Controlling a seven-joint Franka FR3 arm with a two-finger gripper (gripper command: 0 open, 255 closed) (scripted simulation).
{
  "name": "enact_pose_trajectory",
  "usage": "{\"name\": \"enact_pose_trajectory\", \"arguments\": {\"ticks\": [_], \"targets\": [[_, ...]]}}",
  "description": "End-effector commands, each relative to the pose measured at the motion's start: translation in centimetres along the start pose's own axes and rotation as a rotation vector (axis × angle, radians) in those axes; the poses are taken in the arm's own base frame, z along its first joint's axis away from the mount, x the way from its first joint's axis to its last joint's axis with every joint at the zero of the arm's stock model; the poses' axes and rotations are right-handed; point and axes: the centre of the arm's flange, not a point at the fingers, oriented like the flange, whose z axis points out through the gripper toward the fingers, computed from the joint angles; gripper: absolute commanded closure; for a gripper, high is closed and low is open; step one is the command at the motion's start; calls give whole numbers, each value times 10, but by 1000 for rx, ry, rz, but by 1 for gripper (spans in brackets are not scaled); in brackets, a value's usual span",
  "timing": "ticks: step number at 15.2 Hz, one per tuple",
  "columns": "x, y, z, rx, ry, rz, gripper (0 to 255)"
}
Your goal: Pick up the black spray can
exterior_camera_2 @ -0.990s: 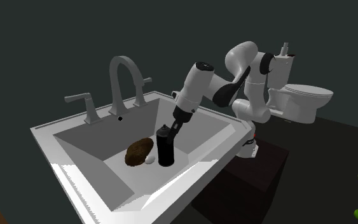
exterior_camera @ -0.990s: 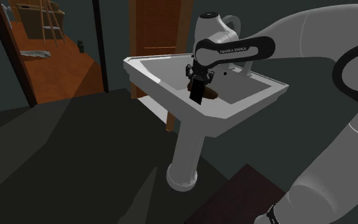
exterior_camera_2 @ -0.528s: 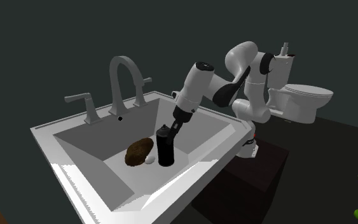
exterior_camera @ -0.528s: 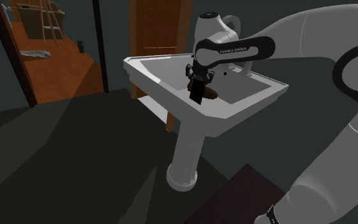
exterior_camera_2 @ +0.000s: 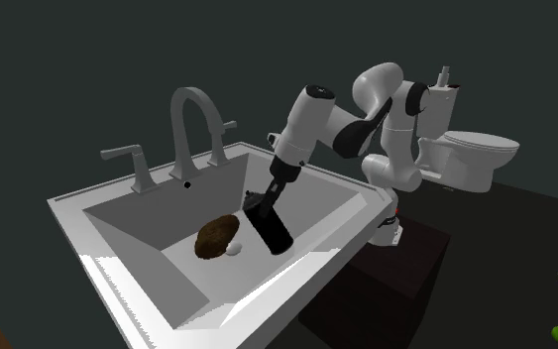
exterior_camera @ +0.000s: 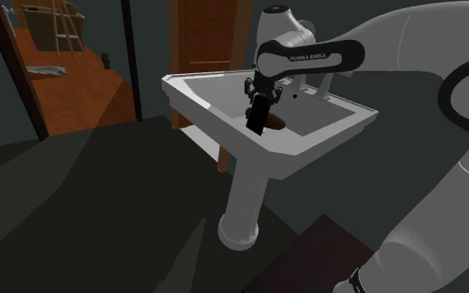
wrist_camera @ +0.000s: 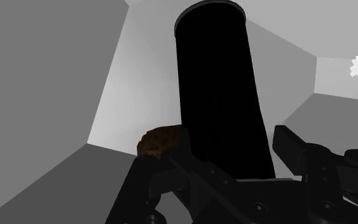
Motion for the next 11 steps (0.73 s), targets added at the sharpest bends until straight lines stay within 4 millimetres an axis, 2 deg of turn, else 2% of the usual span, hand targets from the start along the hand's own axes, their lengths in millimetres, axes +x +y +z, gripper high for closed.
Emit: {"name": "enact_pose_trajectory", "arguments": {"ticks": [1, 9, 11], "targets": [[5, -1, -10, 1, 1, 0, 255], [20, -2, -49, 1, 1, 0, 255], [21, -2, -50, 1, 1, 0, 255]]}}
